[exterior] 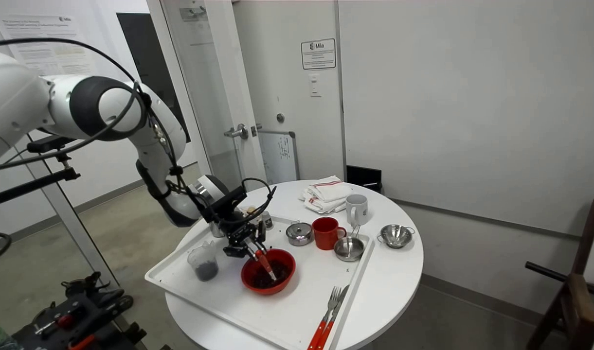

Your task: Use the spoon to stir the contents of the red bowl

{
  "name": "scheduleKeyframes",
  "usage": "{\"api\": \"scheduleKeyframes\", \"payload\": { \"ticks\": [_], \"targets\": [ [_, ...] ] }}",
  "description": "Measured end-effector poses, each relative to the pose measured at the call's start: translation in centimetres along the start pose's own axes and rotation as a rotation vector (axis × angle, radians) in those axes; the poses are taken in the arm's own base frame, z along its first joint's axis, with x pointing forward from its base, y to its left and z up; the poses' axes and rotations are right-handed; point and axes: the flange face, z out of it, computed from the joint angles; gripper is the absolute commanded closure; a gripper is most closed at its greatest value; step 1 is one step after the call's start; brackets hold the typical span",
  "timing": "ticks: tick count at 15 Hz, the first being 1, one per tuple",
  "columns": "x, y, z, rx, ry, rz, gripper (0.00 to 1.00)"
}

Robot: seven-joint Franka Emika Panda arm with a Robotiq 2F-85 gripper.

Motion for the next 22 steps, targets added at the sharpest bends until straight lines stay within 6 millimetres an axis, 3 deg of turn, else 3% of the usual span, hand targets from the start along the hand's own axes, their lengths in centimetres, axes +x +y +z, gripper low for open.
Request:
{"api": "scheduleKeyframes", "payload": {
  "ticks": [4, 9, 12, 18, 22],
  "targets": [
    [-0.9, 2.7, -0.6, -0.019, 0.001, 0.06, 0.95],
    [-2.1, 5.3, -3.4, -0.074, 0.019, 0.12, 0.95],
    [-1.8, 5.3, -4.1, -0.088, 0.016, 0.118, 0.95],
    [0.5, 3.8, -3.0, -0.092, -0.008, 0.06, 0.95],
    [0.0, 3.3, -5.4, -0.11, 0.054, 0.058, 0.95]
  ]
}}
